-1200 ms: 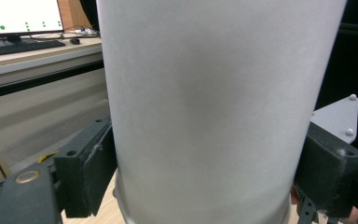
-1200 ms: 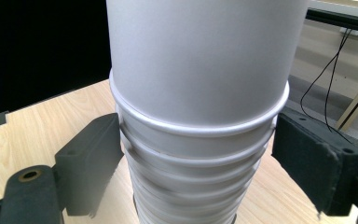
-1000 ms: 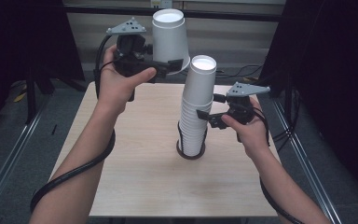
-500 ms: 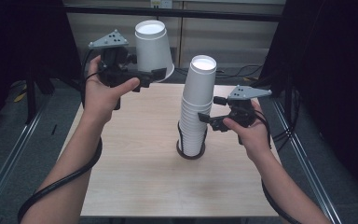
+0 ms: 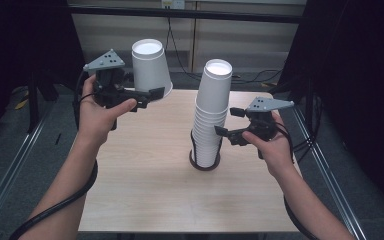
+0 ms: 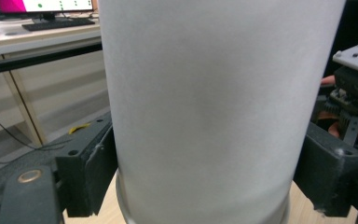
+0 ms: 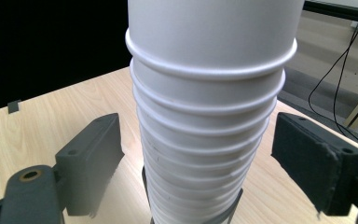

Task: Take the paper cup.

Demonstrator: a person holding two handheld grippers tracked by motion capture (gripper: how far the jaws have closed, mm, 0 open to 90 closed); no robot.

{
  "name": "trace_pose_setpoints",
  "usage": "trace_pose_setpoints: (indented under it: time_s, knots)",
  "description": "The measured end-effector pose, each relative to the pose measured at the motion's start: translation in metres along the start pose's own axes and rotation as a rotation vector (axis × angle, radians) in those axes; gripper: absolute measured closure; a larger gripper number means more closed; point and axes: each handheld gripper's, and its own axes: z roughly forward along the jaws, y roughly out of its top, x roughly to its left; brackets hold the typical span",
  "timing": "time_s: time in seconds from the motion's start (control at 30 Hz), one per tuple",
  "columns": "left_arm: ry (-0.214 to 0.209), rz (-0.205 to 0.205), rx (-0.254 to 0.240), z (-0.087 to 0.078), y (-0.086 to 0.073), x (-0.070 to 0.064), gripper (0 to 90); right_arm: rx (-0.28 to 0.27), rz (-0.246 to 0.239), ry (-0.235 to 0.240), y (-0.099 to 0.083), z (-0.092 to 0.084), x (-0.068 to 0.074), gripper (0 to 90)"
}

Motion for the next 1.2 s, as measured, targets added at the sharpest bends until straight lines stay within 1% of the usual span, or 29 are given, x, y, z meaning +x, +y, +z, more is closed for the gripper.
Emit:
trace_pose_setpoints:
  time_s: [0.07,0.1,0.2,0.27,0.4,0.47,0.5,0.53,0.57,0.6,0.63,0.67,0.7,0.73,0.87,0.9,0.93,0.97,1.0,1.07,1.1,1.17,1.2]
  knots:
    - [0.015,0.006,0.011,-0.003,-0.007,0.001,16.2,-0.002,0.005,0.003,-0.002,-0.002,0.0,15.5]
    - [0.015,0.006,0.011,-0.003,-0.007,0.001,16.2,-0.002,0.005,0.003,-0.002,-0.002,0.0,15.5]
    - [0.018,0.001,0.022,-0.005,-0.014,0.002,16.2,-0.005,0.011,0.006,-0.006,-0.003,0.0,15.5]
    - [0.018,-0.002,0.02,-0.006,-0.018,0.003,16.2,-0.001,0.011,0.005,-0.008,-0.004,-0.001,15.5]
    - [0.024,0.003,0.036,-0.008,-0.027,0.002,16.2,0.001,0.015,0.013,-0.013,-0.006,-0.001,15.5]
    - [0.013,0.004,0.038,-0.01,-0.033,0.002,16.2,0.001,0.021,0.022,-0.016,-0.007,-0.001,15.5]
    - [0.013,0.004,0.038,-0.01,-0.033,0.002,16.2,0.001,0.021,0.022,-0.016,-0.007,-0.001,15.5]
    - [0.009,0.002,0.043,-0.01,-0.035,0.002,16.2,0.006,0.022,0.021,-0.017,-0.007,-0.001,15.5]
    - [0.008,0.009,0.052,-0.011,-0.04,0.001,16.2,0.006,0.021,0.028,-0.02,-0.006,0.0,15.7]
    - [0.008,0.009,0.052,-0.011,-0.04,0.001,16.2,0.006,0.021,0.028,-0.02,-0.006,0.0,15.7]
    - [0.012,0.012,0.064,-0.011,-0.044,0.001,16.2,0.012,0.021,0.035,-0.021,-0.006,0.001,15.9]
    - [0.012,0.012,0.064,-0.011,-0.044,0.001,16.2,0.014,0.018,0.037,-0.022,-0.006,0.001,16.0]
    - [0.004,0.01,0.072,-0.012,-0.048,0.001,16.2,0.017,0.015,0.037,-0.023,-0.006,0.002,16.0]
    - [0.004,0.01,0.072,-0.012,-0.048,0.001,16.2,0.017,0.015,0.037,-0.023,-0.006,0.002,16.0]
    - [-0.002,0.003,0.082,-0.013,-0.058,0.001,16.2,0.021,0.011,0.05,-0.026,-0.006,0.004,16.0]
    - [-0.001,0.008,0.096,-0.014,-0.062,0.0,16.2,0.024,0.013,0.053,-0.027,-0.006,0.004,16.0]
    - [-0.001,0.008,0.096,-0.014,-0.062,0.0,16.2,0.024,0.013,0.053,-0.027,-0.006,0.004,16.0]
    - [-0.008,0.013,0.108,-0.013,-0.066,-0.001,16.2,0.03,0.016,0.067,-0.028,-0.006,0.004,16.0]
    - [-0.008,0.013,0.108,-0.013,-0.066,-0.001,16.2,0.033,0.016,0.072,-0.029,-0.006,0.005,15.9]
    - [-0.014,0.027,0.131,-0.013,-0.072,-0.003,16.2,0.036,0.011,0.077,-0.03,-0.006,0.006,15.9]
    - [-0.014,0.027,0.131,-0.013,-0.072,-0.003,16.2,0.039,0.011,0.081,-0.03,-0.006,0.006,15.9]
    - [-0.021,0.032,0.156,-0.011,-0.078,-0.005,16.2,0.044,0.009,0.086,-0.032,-0.007,0.008,15.9]
    - [-0.021,0.032,0.156,-0.011,-0.078,-0.005,16.2,0.046,0.008,0.091,-0.033,-0.007,0.008,15.9]
